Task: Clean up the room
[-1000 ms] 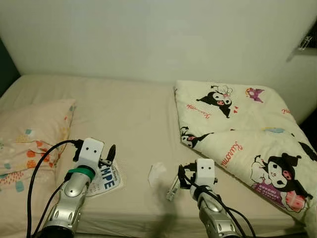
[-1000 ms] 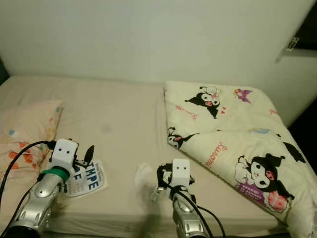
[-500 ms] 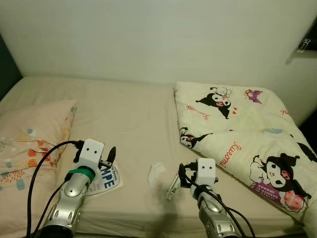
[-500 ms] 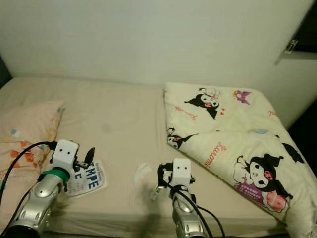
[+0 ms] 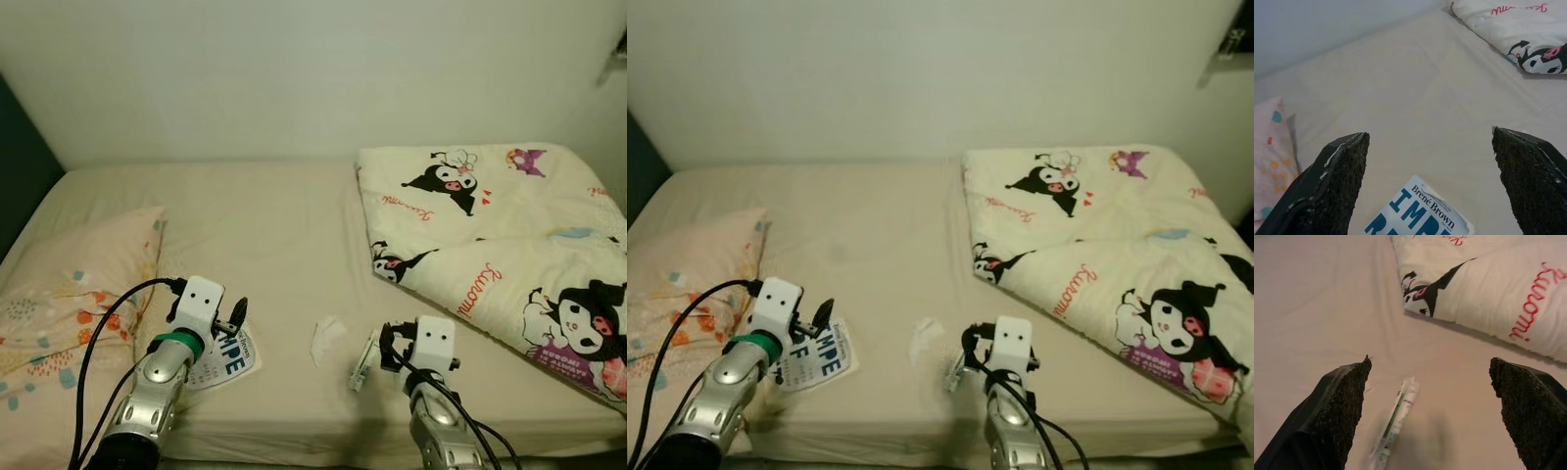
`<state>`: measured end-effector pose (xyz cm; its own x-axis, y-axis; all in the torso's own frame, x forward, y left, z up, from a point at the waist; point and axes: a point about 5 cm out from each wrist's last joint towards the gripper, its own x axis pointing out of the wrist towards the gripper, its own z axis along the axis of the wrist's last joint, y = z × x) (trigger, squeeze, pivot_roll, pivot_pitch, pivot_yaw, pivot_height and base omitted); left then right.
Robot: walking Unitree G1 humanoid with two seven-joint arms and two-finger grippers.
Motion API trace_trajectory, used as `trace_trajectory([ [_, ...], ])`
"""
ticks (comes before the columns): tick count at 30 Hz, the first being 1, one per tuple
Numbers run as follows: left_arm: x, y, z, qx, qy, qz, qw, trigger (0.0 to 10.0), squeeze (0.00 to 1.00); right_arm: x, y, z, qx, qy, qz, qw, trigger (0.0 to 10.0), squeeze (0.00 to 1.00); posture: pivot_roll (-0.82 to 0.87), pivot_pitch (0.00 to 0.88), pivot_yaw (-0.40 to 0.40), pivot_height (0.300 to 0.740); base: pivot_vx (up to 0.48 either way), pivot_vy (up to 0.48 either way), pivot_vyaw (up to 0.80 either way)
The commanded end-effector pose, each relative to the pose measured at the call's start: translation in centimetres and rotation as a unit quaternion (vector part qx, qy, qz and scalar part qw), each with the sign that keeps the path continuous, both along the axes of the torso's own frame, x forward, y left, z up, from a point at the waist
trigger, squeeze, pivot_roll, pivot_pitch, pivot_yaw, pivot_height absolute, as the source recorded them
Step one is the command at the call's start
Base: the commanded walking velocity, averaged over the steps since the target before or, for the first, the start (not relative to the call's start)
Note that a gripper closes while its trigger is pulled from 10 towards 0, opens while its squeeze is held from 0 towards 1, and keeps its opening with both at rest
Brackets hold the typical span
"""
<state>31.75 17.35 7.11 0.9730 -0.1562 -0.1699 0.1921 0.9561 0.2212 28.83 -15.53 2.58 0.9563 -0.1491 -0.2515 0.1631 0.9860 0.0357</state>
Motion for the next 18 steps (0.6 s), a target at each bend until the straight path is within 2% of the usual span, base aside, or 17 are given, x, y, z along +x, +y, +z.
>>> trace_trajectory([
  [1, -0.1, 0.3, -0.3, -0.005, 0.005, 0.010, 1.000, 10.0, 0.00, 0.0, 0.3, 0.1, 0.000, -0.004, 0.001, 1.000, 10.0, 0.00, 0.06, 0.000, 0.130, 0.740, 0.000, 0.000, 0.00],
  [5, -0.1, 0.9, -0.1, -0.016, -0.006, 0.041, 0.999, 10.0, 0.00, 0.5, 0.7, 0.6, -0.014, -0.010, 0.028, 0.999, 10.0, 0.00, 0.07, 0.002, 0.060, 0.740, 0.000, 0.000, 0.00],
  [11, -0.1, 1.1, 0.0, -0.020, -0.013, 0.055, 0.998, 10.0, 0.00, 1.3, 0.8, 1.1, -0.017, -0.014, 0.034, 0.999, 10.0, 0.00, 0.07, 0.000, 0.039, 0.740, 0.000, 0.000, 0.00],
  [18, -0.1, 0.8, -0.1, -0.014, -0.010, 0.045, 0.999, 10.0, 0.00, 1.5, 0.9, 1.2, -0.017, -0.011, 0.037, 0.999, 10.0, 0.00, 0.08, 0.005, 0.033, 0.720, 0.000, 0.000, 0.00],
])
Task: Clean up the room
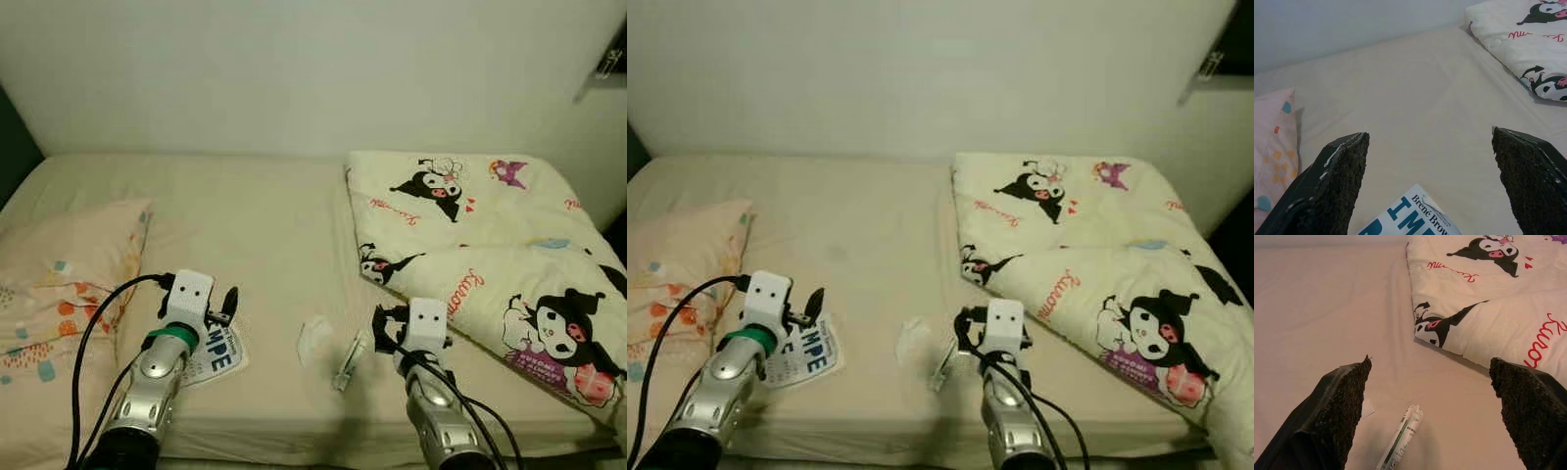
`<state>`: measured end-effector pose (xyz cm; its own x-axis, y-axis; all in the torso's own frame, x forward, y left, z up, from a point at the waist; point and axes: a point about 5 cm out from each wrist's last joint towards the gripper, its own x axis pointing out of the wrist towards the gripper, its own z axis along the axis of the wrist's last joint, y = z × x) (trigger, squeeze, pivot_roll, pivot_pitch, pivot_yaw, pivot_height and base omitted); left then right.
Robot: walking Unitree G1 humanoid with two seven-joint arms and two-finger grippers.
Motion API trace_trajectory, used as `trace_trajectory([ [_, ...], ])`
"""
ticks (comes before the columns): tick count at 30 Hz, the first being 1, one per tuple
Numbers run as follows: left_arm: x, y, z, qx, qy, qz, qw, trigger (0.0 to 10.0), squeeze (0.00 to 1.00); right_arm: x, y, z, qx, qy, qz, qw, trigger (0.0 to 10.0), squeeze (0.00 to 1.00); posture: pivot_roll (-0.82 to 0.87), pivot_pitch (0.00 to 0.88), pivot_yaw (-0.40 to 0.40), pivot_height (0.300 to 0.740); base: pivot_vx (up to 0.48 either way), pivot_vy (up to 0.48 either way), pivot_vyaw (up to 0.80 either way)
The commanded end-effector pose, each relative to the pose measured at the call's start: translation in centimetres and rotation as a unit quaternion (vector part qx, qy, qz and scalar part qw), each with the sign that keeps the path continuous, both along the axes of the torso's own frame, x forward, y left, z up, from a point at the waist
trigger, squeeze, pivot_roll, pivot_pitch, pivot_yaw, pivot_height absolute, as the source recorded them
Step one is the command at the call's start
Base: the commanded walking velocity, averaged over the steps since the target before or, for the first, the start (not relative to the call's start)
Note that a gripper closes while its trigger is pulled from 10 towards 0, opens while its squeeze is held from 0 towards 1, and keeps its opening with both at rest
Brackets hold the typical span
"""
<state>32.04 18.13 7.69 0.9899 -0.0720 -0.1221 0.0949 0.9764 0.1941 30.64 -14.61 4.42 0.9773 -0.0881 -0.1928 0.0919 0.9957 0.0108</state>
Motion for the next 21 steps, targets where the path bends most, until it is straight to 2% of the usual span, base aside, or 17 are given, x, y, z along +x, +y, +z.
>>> trace_trajectory([
  [1, -0.41, 0.02, -0.75, 0.004, 0.013, -0.001, 1.000, 10.0, 0.00, -0.32, 0.10, -0.62, -0.001, 0.015, 0.002, 1.000, 10.0, 0.00, 0.08, 0.001, 0.029, 0.716, 0.000, 0.000, 0.00],
  [16, -0.53, -0.28, -0.95, 0.018, 0.016, -0.007, 1.000, 10.0, 0.00, -0.40, 0.29, -0.88, -0.002, 0.022, 0.009, 1.000, 10.0, 0.00, 0.08, 0.009, 0.024, 0.716, 0.000, 0.000, 0.00],
  [21, -0.48, -0.21, -0.87, 0.022, 0.014, -0.005, 1.000, 10.0, 0.00, -0.53, 0.18, -0.98, 0.015, 0.021, 0.002, 1.000, 10.0, 0.00, 0.09, 0.006, 0.025, 0.696, 0.000, 0.000, 0.00],
])
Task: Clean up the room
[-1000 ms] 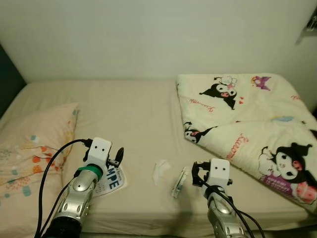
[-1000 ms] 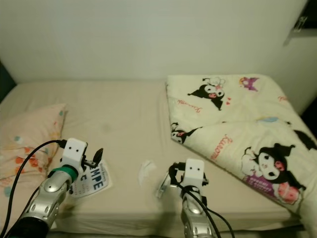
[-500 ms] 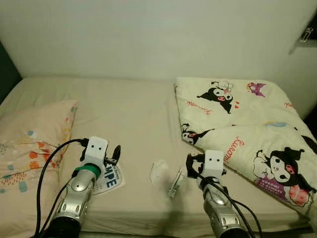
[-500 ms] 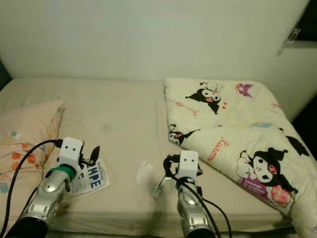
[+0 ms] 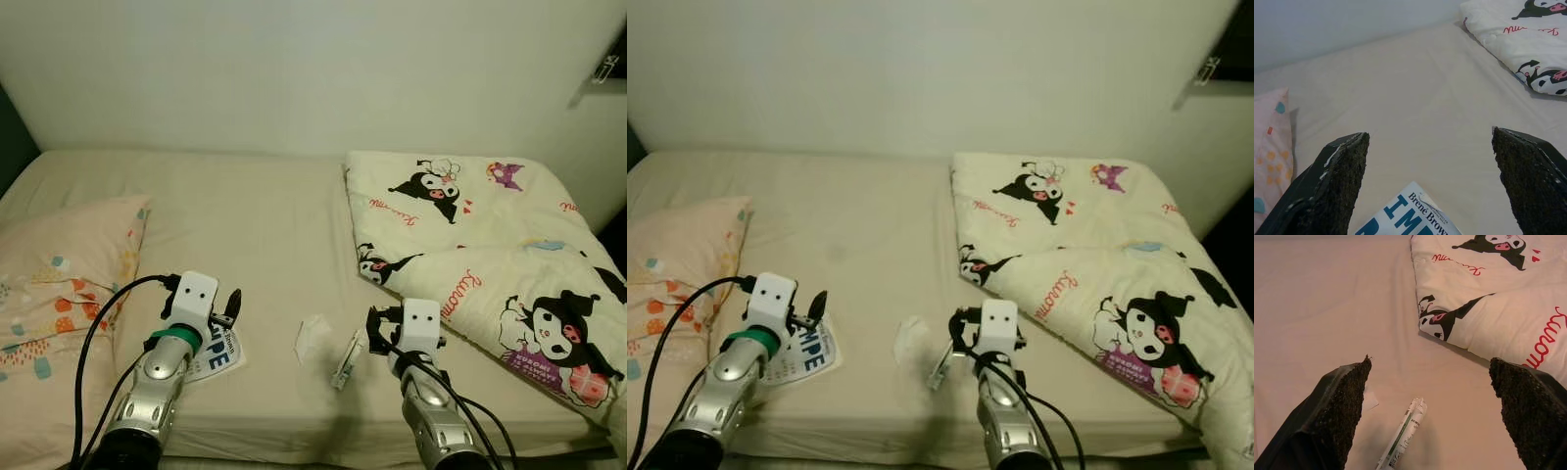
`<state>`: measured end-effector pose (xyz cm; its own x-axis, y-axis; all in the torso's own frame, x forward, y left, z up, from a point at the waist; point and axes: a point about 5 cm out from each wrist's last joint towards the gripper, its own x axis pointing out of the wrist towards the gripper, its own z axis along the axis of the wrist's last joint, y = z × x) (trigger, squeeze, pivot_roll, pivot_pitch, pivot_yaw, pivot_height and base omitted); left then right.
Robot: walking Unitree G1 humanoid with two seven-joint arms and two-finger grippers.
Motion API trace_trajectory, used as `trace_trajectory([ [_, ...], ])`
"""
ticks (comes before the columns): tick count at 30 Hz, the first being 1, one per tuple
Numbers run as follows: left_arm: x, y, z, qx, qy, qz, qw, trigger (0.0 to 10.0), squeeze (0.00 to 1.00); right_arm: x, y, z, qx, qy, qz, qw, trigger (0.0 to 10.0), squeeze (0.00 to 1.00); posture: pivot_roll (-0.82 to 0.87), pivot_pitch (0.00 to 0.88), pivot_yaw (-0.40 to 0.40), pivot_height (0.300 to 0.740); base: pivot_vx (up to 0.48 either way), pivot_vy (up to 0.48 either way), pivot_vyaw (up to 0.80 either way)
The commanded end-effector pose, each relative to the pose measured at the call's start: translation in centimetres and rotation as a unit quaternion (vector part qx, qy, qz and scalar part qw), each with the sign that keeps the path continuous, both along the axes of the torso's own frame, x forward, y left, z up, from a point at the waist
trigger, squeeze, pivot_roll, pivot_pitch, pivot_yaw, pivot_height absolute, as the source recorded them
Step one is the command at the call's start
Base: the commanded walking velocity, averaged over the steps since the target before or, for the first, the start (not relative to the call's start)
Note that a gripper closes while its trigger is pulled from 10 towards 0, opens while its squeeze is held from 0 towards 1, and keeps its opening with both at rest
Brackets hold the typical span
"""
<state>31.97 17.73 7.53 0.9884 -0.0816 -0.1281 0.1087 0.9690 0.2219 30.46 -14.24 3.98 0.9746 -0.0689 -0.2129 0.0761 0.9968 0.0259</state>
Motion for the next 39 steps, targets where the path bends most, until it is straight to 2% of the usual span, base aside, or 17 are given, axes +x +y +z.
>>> trace_trajectory([
  [1, -0.4, 0.2, -0.7, 0.007, 0.012, 0.002, 1.000, 10.0, 0.00, -0.4, -0.2, -0.5, 0.006, 0.012, -0.006, 1.000, 10.0, 0.00, 0.09, 0.006, 0.025, 0.696, 0.000, 0.000, 0.00],
  [26, -0.3, 0.4, -0.8, 0.008, 0.016, 0.009, 1.000, 10.0, 0.00, -0.2, 0.2, -0.6, 0.013, 0.017, 0.007, 1.000, 10.0, 0.00, 0.10, 0.000, 0.015, 0.601, 0.000, 0.000, 0.00],
  [39, 0.0, 0.5, -0.4, 0.015, 0.004, 0.017, 1.000, 10.0, 0.00, 0.4, 1.1, -0.3, 0.000, 0.013, 0.046, 0.999, 10.0, 0.00, 0.10, 0.000, -0.013, 0.596, 0.000, 0.000, 0.00],
])
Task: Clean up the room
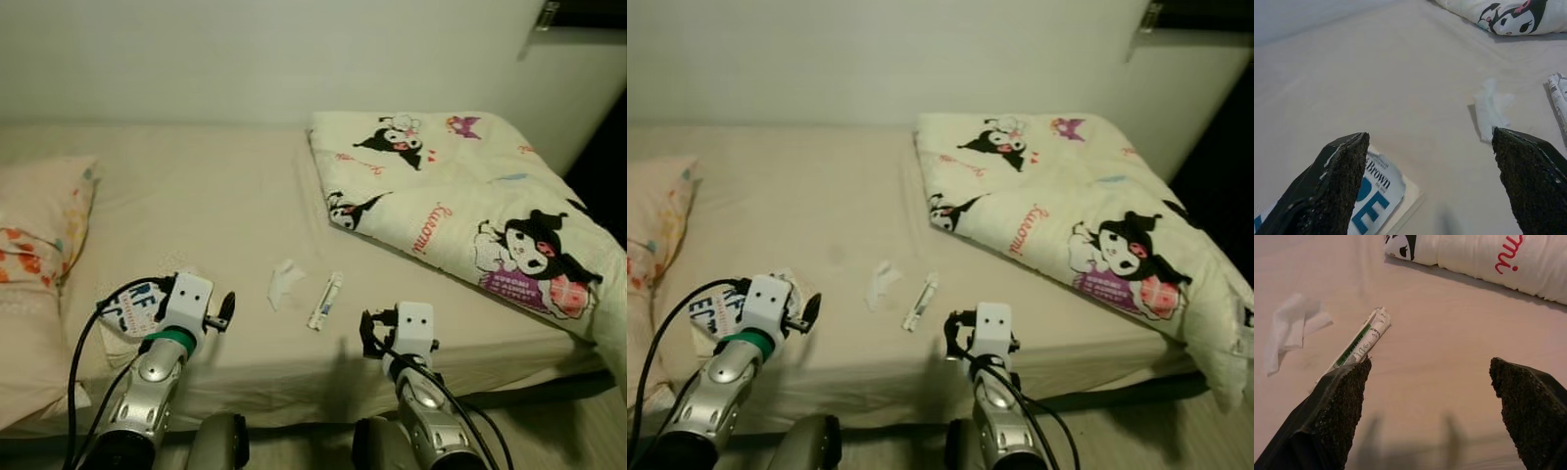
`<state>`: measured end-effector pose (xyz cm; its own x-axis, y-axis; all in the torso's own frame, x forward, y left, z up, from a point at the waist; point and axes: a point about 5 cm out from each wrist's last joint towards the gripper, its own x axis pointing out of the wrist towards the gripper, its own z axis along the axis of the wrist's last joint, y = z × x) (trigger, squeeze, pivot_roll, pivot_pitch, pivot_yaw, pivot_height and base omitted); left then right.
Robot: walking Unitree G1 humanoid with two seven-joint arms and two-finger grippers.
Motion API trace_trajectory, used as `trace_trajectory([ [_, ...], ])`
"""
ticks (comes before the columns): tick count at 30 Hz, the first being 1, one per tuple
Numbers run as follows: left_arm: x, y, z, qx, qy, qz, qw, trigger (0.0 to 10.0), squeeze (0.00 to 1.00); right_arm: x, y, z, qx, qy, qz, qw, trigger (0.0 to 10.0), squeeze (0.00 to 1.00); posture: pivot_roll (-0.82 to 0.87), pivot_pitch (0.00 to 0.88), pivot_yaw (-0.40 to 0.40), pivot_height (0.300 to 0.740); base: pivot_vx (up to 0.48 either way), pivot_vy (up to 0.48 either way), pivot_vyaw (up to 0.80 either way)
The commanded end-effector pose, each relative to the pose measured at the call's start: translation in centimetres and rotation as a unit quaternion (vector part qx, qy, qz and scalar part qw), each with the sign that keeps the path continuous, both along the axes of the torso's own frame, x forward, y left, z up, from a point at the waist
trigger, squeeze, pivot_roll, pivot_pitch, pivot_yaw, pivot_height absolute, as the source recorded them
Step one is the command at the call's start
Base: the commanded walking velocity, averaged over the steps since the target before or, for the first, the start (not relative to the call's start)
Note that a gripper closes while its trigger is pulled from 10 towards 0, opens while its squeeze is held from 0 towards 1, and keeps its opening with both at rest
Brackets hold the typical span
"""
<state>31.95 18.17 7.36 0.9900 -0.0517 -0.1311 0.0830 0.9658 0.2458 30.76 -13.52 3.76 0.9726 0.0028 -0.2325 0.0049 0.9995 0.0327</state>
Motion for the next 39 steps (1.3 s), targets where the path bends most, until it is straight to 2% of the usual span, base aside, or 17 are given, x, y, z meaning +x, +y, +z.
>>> trace_trajectory([
  [1, 0.0, 0.0, -0.2, 0.002, 0.003, 0.005, 1.000, 10.0, 0.00, 0.1, 0.4, -0.1, -0.008, 0.004, 0.012, 1.000, 10.0, 0.00, 0.10, 0.000, -0.017, 0.596, 0.000, 0.000, 0.00],
  [6, 0.1, 0.3, -0.2, -0.007, 0.004, 0.012, 1.000, 10.0, 0.00, 0.3, 0.4, 0.0, -0.011, 0.006, 0.012, 1.000, 10.0, 0.00, 0.10, 0.000, -0.024, 0.596, 0.000, 0.000, 0.00],
  [15, 0.1, 0.5, -0.2, 0.003, 0.001, 0.016, 1.000, 10.0, 0.00, 0.6, 0.9, 0.2, -0.019, 0.005, 0.025, 0.999, 10.0, 0.00, 0.11, 0.000, -0.029, 0.596, 0.000, 0.000, 0.00],
  [39, 0.0, 0.6, -0.5, 0.015, 0.008, 0.010, 1.000, 10.0, 0.00, 1.3, 2.0, 0.5, -0.004, 0.002, 0.035, 0.999, 10.0, 0.00, 0.11, 0.000, -0.014, 0.591, 0.000, 0.000, 0.00],
])
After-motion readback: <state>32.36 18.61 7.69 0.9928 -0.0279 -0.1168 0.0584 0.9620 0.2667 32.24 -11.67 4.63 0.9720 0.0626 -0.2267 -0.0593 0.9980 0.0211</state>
